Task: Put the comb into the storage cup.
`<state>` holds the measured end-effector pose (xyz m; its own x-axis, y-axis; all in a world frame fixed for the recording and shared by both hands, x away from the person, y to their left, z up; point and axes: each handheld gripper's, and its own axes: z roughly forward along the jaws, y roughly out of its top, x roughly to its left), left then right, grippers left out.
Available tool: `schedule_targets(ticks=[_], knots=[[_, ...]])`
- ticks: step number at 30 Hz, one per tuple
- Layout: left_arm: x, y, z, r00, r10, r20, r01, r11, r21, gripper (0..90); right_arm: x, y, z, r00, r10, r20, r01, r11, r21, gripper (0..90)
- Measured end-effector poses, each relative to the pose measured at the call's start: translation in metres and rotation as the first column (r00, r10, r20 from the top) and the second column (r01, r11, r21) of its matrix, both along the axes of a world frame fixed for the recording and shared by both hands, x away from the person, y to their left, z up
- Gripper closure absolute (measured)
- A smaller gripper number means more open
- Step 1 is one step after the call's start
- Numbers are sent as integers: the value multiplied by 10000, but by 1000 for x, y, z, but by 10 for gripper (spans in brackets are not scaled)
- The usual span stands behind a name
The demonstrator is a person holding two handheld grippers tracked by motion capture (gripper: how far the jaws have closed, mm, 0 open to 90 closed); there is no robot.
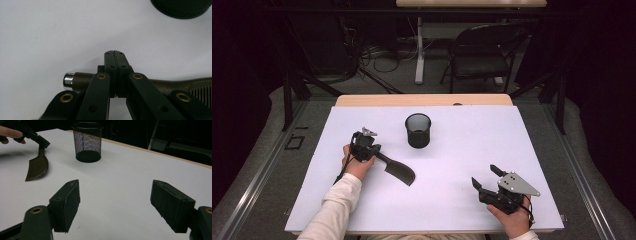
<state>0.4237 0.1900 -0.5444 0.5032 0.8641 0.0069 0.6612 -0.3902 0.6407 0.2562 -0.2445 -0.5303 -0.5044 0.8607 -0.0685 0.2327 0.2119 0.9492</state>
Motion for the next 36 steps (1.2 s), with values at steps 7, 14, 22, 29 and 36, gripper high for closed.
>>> schedule_targets(ticks=[7,14,22,29,36], knots=[[-6,9,2,9999,80,-137,-77,9997,222,900,2,4,0,9999,167,-6,-167,9999,-7,240],[-14,14,3,9996,60,-278,-48,9991,433,900,2,4,1,9998,186,85,-187,9998,36,243],[-22,24,3,9992,49,-392,-28,9985,556,900,2,4,1,9998,172,68,-172,9998,27,246],[-33,33,3,9989,-16,-477,46,9980,633,900,1,3,2,9998,190,14,-190,9998,-13,248],[-47,44,2,9981,-96,-609,125,9988,478,900,1,4,1,9998,175,50,-175,9998,12,248]])
